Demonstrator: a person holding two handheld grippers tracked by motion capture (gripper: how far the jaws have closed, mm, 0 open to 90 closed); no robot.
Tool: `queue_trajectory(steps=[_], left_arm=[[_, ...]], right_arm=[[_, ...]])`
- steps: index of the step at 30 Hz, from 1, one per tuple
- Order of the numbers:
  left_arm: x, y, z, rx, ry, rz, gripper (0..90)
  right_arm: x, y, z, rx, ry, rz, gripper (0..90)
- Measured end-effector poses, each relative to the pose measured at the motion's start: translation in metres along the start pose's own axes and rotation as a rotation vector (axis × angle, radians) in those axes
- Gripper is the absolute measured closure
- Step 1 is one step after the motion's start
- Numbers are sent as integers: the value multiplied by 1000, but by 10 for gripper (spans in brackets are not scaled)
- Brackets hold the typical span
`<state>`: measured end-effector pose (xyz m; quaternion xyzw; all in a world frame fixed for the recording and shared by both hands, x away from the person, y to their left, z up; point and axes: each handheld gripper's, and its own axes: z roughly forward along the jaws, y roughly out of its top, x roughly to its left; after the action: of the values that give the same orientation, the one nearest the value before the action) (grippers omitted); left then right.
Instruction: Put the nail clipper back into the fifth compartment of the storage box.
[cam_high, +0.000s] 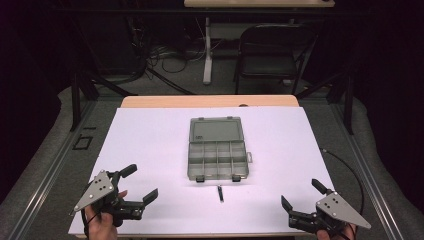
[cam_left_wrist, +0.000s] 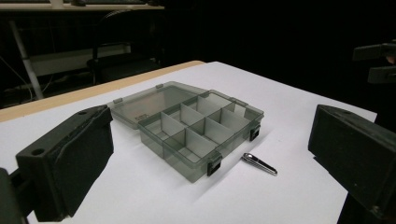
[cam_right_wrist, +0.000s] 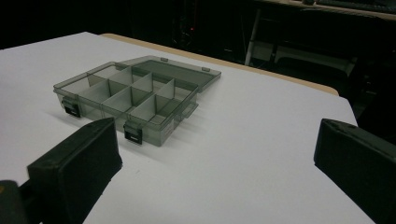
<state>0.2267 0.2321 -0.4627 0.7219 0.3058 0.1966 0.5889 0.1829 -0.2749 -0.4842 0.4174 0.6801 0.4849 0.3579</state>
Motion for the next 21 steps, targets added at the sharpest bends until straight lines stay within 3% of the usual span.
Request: queue_trajectory(steps=[11,21], left_arm=[[-5,1,6,29,-6,-15,1],[-10,4,18,64,-52,-61,1]], right_arm=[[1,-1,1,16,6,-11,1],[2,-1,2,20,7,-13,2]])
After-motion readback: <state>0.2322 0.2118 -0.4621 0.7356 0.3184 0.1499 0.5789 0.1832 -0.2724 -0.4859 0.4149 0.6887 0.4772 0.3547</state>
